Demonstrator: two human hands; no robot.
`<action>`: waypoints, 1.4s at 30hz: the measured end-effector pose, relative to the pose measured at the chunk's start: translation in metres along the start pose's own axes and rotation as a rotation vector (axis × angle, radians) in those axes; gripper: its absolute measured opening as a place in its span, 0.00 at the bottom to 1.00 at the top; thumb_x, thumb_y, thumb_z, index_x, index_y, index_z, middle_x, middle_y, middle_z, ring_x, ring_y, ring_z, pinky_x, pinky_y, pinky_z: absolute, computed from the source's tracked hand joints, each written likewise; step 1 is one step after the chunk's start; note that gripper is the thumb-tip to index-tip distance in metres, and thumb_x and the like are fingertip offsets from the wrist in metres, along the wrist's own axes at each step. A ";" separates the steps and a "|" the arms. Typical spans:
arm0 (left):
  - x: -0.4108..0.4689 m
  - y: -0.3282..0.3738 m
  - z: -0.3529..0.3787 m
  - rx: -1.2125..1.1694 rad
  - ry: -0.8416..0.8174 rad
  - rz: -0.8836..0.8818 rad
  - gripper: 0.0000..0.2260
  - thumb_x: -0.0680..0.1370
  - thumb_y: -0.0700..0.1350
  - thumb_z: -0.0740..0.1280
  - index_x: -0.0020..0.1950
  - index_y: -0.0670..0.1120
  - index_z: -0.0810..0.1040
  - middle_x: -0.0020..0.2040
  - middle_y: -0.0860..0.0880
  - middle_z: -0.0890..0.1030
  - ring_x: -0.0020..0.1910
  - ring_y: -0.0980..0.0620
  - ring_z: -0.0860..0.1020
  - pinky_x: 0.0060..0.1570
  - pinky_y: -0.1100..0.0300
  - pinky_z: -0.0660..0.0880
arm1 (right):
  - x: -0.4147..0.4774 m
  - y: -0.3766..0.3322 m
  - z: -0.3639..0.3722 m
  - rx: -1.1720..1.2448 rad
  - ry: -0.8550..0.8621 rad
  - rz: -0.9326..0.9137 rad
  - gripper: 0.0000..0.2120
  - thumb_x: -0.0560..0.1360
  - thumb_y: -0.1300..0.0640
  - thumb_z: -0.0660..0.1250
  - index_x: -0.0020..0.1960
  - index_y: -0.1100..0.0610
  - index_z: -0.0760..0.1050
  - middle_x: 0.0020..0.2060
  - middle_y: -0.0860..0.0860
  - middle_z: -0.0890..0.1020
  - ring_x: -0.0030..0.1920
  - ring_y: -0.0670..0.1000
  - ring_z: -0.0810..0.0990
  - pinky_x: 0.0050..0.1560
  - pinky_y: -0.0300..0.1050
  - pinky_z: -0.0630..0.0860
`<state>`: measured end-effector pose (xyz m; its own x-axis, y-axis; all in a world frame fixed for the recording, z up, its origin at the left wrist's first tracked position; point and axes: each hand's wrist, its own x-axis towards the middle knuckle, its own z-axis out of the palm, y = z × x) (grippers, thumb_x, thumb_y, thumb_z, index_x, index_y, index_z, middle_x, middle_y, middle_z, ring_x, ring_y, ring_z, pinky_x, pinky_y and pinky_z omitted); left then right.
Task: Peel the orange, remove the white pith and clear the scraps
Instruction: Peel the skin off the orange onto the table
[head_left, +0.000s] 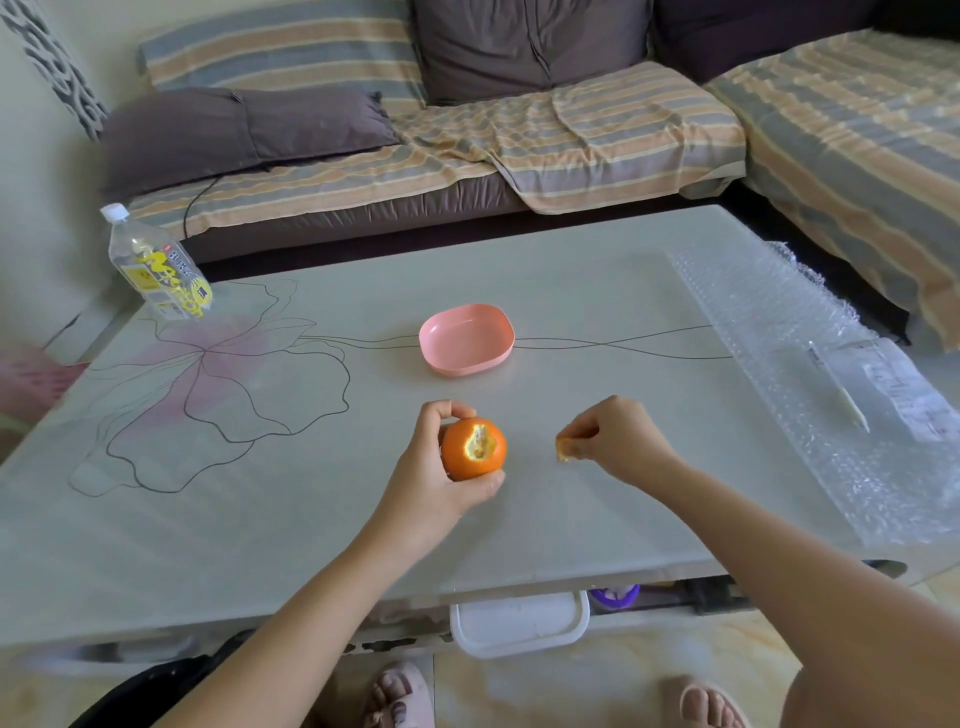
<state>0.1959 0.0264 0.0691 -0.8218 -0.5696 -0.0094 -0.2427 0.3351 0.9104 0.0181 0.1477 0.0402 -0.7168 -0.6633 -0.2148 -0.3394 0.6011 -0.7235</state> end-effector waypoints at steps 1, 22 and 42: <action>0.000 -0.004 0.000 0.020 -0.001 -0.011 0.23 0.69 0.38 0.75 0.54 0.56 0.66 0.50 0.55 0.73 0.39 0.60 0.77 0.37 0.74 0.72 | 0.001 0.002 0.000 0.010 -0.008 0.002 0.07 0.70 0.65 0.67 0.39 0.58 0.84 0.34 0.48 0.82 0.32 0.47 0.75 0.23 0.27 0.64; 0.002 -0.008 0.015 0.359 0.049 0.021 0.23 0.68 0.47 0.75 0.54 0.50 0.64 0.43 0.55 0.76 0.40 0.58 0.76 0.32 0.70 0.70 | -0.040 -0.038 0.026 0.027 0.001 -0.515 0.08 0.76 0.55 0.66 0.51 0.55 0.82 0.31 0.58 0.75 0.35 0.53 0.69 0.35 0.44 0.65; -0.012 0.002 0.021 0.266 0.042 0.077 0.23 0.69 0.41 0.74 0.54 0.51 0.62 0.43 0.57 0.74 0.39 0.59 0.75 0.33 0.71 0.70 | -0.056 -0.041 0.020 0.050 0.074 -0.545 0.08 0.72 0.60 0.65 0.46 0.59 0.82 0.27 0.57 0.72 0.32 0.53 0.66 0.36 0.49 0.68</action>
<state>0.1946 0.0495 0.0630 -0.8227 -0.5631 0.0779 -0.3112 0.5608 0.7673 0.0844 0.1506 0.0687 -0.4873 -0.8382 0.2448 -0.6451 0.1566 -0.7479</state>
